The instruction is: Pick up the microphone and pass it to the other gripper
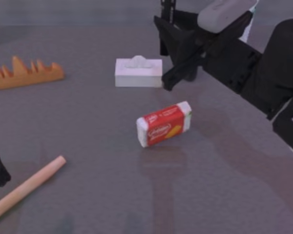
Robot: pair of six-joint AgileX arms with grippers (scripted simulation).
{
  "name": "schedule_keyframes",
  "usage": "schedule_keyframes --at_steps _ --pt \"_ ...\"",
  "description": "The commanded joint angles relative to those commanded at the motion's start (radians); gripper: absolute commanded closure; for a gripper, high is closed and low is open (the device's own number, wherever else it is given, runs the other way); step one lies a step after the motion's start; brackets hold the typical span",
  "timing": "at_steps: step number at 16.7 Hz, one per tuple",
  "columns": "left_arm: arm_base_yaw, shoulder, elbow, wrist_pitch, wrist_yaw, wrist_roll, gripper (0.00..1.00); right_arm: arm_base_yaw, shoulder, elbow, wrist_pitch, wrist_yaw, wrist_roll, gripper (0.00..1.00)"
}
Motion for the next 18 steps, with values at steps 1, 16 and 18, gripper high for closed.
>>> schedule_keyframes --at_steps 1,16,18 --pt "-0.006 0.011 0.010 0.006 0.009 0.001 0.00 0.000 0.000 0.000 0.000 0.000 0.000 1.00" --pt "-0.326 0.991 0.616 0.377 0.477 0.049 0.00 0.000 0.000 0.000 0.000 0.000 0.000 1.00" --pt "-0.359 1.094 0.678 0.415 0.526 0.051 0.00 0.000 0.000 0.000 0.000 0.000 0.000 1.00"
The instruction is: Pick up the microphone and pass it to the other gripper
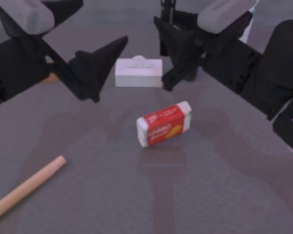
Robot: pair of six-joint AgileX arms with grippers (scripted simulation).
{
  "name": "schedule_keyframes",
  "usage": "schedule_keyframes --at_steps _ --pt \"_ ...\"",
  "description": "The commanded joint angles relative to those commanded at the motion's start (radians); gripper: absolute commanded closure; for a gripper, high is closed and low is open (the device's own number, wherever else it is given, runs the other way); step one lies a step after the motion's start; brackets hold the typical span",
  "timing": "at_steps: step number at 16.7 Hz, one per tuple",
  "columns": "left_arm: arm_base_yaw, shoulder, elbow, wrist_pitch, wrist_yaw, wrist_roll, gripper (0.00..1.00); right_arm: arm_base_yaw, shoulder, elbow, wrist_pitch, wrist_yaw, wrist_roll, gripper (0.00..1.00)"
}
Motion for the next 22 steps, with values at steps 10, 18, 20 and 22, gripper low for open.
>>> schedule_keyframes --at_steps 10,18,20,22 --pt "-0.035 0.095 0.064 0.036 0.033 0.000 0.00 0.000 0.000 0.000 0.000 0.000 0.000 1.00" --pt "-0.179 0.421 0.315 0.106 -0.104 0.003 0.00 0.000 0.000 0.000 0.000 0.000 0.000 1.00" --pt "-0.195 0.447 0.340 0.112 -0.119 0.003 0.00 0.000 0.000 0.000 0.000 0.000 0.000 1.00" --pt "-0.195 0.447 0.340 0.112 -0.119 0.003 0.00 0.000 0.000 0.000 0.000 0.000 0.000 1.00"
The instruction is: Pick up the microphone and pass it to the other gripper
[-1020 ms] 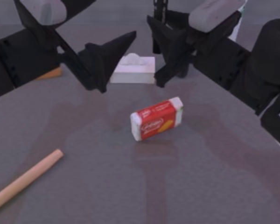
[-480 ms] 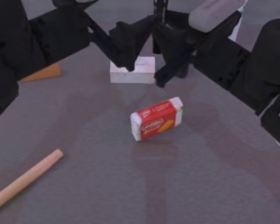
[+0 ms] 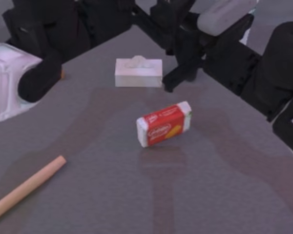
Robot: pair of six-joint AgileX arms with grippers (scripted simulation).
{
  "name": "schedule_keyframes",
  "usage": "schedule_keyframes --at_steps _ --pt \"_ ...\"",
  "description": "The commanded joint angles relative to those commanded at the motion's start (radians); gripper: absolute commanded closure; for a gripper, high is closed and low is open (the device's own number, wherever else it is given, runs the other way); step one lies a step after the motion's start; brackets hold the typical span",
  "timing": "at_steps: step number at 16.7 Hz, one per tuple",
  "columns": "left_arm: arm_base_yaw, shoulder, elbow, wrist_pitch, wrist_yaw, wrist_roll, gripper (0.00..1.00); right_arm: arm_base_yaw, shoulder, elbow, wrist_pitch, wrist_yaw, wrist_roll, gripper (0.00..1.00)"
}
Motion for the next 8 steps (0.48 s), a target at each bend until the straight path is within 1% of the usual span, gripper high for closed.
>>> schedule_keyframes --at_steps 1,8 --pt "0.000 0.000 0.000 0.000 0.000 0.000 0.00 0.000 0.000 0.000 0.000 0.000 0.000 1.00" --pt "0.000 0.000 0.000 0.000 0.000 0.000 0.53 0.000 0.000 0.000 0.000 0.000 0.000 1.00"
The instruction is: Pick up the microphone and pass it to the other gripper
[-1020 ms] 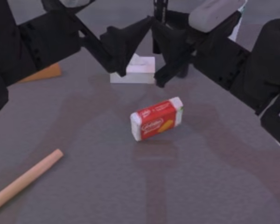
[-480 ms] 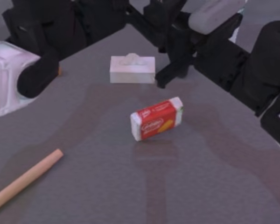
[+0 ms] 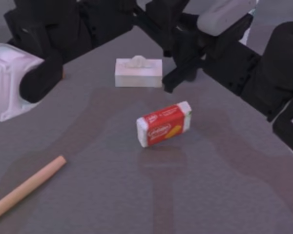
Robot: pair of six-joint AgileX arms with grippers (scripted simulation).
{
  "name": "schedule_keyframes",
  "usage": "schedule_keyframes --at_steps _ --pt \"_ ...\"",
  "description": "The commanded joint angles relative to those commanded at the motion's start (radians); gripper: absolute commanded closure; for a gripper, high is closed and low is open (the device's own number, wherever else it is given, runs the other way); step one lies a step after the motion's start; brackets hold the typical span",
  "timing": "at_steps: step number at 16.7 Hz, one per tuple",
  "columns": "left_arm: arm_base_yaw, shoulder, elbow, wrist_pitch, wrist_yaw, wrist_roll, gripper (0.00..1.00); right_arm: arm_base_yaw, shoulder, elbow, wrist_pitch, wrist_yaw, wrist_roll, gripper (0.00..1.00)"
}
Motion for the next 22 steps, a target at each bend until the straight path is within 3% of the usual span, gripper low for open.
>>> schedule_keyframes --at_steps 6,15,22 --pt "0.000 0.000 0.000 0.000 0.000 0.000 0.98 0.000 0.000 0.000 0.000 0.000 0.000 1.00" --pt "0.000 0.000 0.000 0.000 0.000 0.000 1.00 0.000 0.000 0.000 0.000 0.000 0.000 1.00" --pt "0.000 0.000 0.000 0.000 0.000 0.000 1.00 0.000 0.000 0.000 0.000 0.000 0.000 0.47"
